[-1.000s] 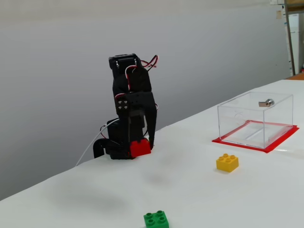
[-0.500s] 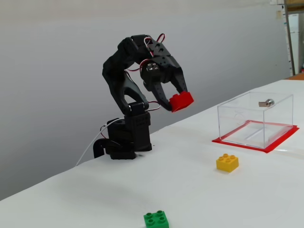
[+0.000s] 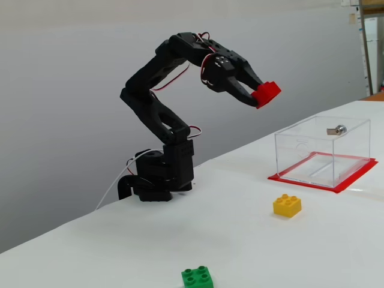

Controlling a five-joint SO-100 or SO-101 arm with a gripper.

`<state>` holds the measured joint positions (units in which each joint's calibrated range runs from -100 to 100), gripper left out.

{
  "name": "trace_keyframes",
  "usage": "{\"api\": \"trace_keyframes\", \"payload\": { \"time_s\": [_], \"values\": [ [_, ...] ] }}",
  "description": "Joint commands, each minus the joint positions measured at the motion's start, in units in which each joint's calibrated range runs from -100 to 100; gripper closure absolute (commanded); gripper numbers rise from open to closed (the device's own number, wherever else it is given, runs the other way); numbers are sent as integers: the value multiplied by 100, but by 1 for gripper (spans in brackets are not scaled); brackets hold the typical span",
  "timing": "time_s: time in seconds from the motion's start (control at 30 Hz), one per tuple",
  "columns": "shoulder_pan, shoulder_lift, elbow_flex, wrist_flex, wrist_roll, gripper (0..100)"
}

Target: Pick the red lego brick and place it into the transparent box

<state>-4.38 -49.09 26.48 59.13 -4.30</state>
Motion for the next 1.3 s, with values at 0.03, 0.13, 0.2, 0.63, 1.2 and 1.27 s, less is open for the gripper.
{"api": "trace_keyframes", "payload": {
  "time_s": [0.03,0.13,0.2,0.63,1.2,1.27],
  "values": [
    [-704,-118,-360,32,33,86],
    [-1229,-110,-351,32,33,86],
    [-1592,-68,-351,32,33,86],
    [-4098,0,-279,32,33,86],
    [-4534,1910,-1463,-38,28,86],
    [-4579,2113,-1581,-47,28,86]
  ]
}}
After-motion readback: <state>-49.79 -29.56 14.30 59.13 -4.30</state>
